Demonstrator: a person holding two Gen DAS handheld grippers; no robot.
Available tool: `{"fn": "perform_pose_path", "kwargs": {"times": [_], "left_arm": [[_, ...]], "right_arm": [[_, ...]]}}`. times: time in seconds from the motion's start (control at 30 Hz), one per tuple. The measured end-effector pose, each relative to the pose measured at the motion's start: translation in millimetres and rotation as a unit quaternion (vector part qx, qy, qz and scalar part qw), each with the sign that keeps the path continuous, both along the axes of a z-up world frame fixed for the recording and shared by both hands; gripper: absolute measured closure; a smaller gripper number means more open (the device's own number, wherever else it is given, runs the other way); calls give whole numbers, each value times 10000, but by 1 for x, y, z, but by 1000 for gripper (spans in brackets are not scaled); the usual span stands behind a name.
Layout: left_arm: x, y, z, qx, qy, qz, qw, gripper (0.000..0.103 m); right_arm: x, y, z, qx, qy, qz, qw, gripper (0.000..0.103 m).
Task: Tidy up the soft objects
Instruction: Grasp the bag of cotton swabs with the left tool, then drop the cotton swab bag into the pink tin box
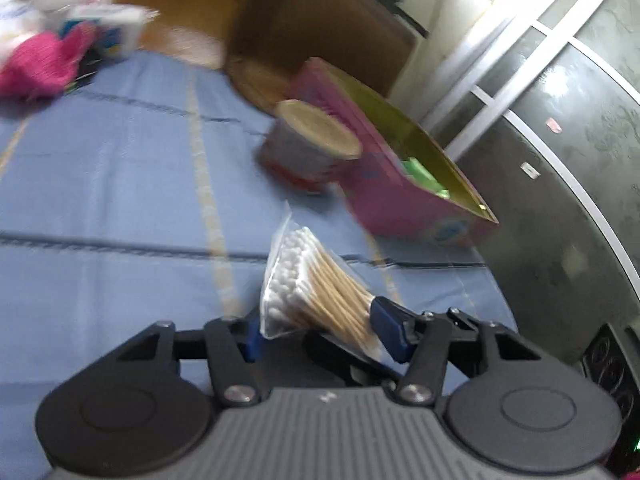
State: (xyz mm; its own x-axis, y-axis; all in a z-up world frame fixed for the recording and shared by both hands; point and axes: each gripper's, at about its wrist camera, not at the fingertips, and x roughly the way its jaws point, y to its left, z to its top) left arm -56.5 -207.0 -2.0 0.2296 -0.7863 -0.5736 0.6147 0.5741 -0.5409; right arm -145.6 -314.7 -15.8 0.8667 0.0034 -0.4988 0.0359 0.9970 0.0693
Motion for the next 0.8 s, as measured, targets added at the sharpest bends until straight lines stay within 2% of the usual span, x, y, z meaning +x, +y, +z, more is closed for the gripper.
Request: {"fn": "perform_pose_path", "kwargs": {"times": [0.17,0.3,0.33,0.37,0.4,0.47,0.5,0.53,0.57,0.63,0.73,0.8], "left_arm": [[-2,-59,43,-103,-479,-369,9981,54],[5,-125,70,-30,-854,-534,9949,52],[7,-138,73,17,-941,-511,9943,45],[11,-154,75,107,-1069,-451,9932,32],[15,-166,76,210,-1211,-332,9919,28],[19,-189,73,455,-1482,-36,9879,26],[20,-196,71,554,-1535,42,9866,27],[22,-199,69,629,-1556,127,9857,27],[21,-198,67,686,-1540,236,9854,27],[20,-189,66,661,-1484,284,9863,26],[16,-177,64,772,-1583,342,9838,26],[10,-170,62,887,-1666,367,9813,26]], "right_arm": [[-18,-35,21,-202,-621,-521,9965,50],[-11,-76,40,-542,-1037,-1047,9876,50],[-6,-87,42,-578,-1076,-1171,9856,50],[-1,-98,44,-625,-1096,-1311,9833,50],[6,-108,45,-700,-1094,-1487,9803,50],[28,-125,42,-872,-988,-1768,9754,45],[40,-134,39,-935,-893,-1859,9740,37],[50,-144,34,-1009,-823,-1971,9717,20],[57,-153,28,-1133,-793,-2189,9659,16],[60,-165,23,-1112,-568,-2431,9619,18],[31,-170,25,-578,-879,-2470,9633,18],[10,-167,26,-454,-969,-2542,9612,18]]}}
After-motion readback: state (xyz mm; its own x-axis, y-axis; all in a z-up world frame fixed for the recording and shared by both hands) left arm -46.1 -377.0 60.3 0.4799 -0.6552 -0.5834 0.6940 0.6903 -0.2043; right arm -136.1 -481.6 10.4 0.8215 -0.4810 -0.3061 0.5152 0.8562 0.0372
